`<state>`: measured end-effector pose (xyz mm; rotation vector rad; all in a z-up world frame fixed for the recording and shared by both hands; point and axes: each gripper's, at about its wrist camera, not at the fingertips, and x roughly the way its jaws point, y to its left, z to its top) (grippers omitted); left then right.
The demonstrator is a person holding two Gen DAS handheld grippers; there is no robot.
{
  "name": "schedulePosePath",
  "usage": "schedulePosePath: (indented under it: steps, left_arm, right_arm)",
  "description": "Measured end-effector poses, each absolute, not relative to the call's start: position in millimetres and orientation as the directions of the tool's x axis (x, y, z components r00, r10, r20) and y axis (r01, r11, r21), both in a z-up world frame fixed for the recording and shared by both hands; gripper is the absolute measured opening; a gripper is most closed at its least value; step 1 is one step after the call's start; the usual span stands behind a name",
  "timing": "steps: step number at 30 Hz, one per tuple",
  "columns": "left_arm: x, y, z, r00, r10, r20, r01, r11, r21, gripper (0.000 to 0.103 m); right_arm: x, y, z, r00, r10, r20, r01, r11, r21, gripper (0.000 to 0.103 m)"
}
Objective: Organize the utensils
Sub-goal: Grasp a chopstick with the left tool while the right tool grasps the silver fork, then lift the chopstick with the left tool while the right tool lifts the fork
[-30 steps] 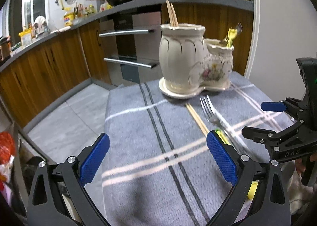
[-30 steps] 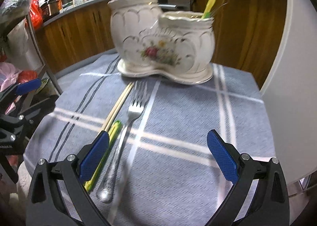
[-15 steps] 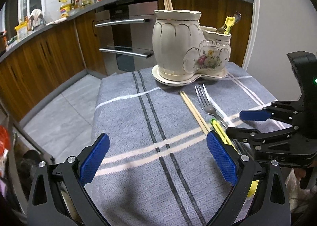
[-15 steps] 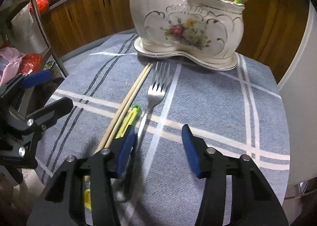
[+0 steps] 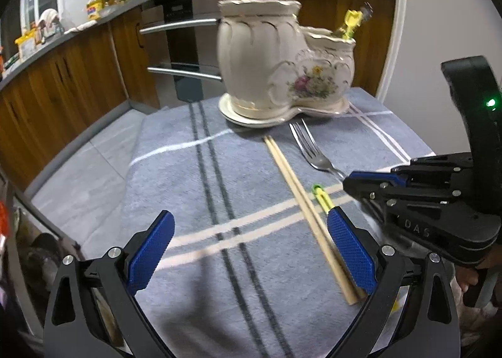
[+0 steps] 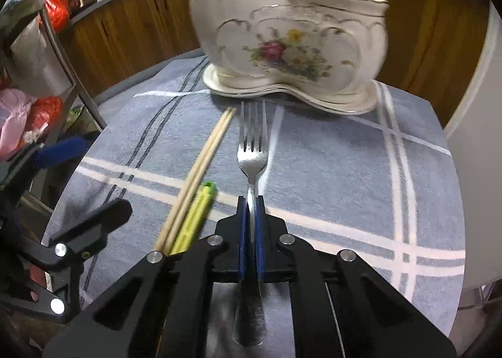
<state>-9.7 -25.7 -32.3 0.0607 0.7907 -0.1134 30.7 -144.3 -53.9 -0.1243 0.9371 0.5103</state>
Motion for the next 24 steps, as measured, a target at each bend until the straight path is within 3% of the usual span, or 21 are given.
schedulePosePath:
  steps: [3, 6, 7, 21, 23, 24]
  left_arm:
    - [-8.3, -33.4, -36.5, 0.68, -0.093, -0.728, 0.139, 0.99, 0.004, 0.091]
    - [-3.8, -39.9, -43.4, 0.641, -0.108, -0.76, 0.151, 0.988, -0.014, 0.067]
    - [-2.1, -41.6, -46.0, 0.626, -0.117, -0.771, 0.153, 0.988, -0.026, 0.064]
    - [15.1, -50.8, -53.2, 0.609, -0.059, -0.791, 0.145, 0.989, 0.038, 0.044]
    - [19.4, -50.9, -52.8, 0.611, -0.059, -0.79, 0.157, 0.986, 0.048, 0.034]
    - [20.4, -50.4, -52.2, 0.608, -0.061, -0.792, 0.17, 0.984, 0.054, 0.019]
  right_arm:
    - [25.9, -157.7, -51.1, 0.506, 0.359, -0.784, -0.462, 0.881, 0.106, 0.005]
    - [24.2, -167.9, -47.8, 0.517, 0.366, -0.774, -0.454, 0.884, 0.115, 0.005]
    - [24.1, -170.7, -46.9, 0.52, 0.368, -0.771, -0.451, 0.885, 0.118, 0.005]
    - [17.8, -183.0, -40.4, 0.545, 0.376, -0.749, -0.466, 0.879, 0.102, 0.005]
    - [17.3, -183.0, -41.2, 0.542, 0.378, -0.751, -0.469, 0.877, 0.103, 0.005]
    - [16.9, -183.5, -41.3, 0.54, 0.379, -0.751, -0.472, 0.876, 0.103, 0.005]
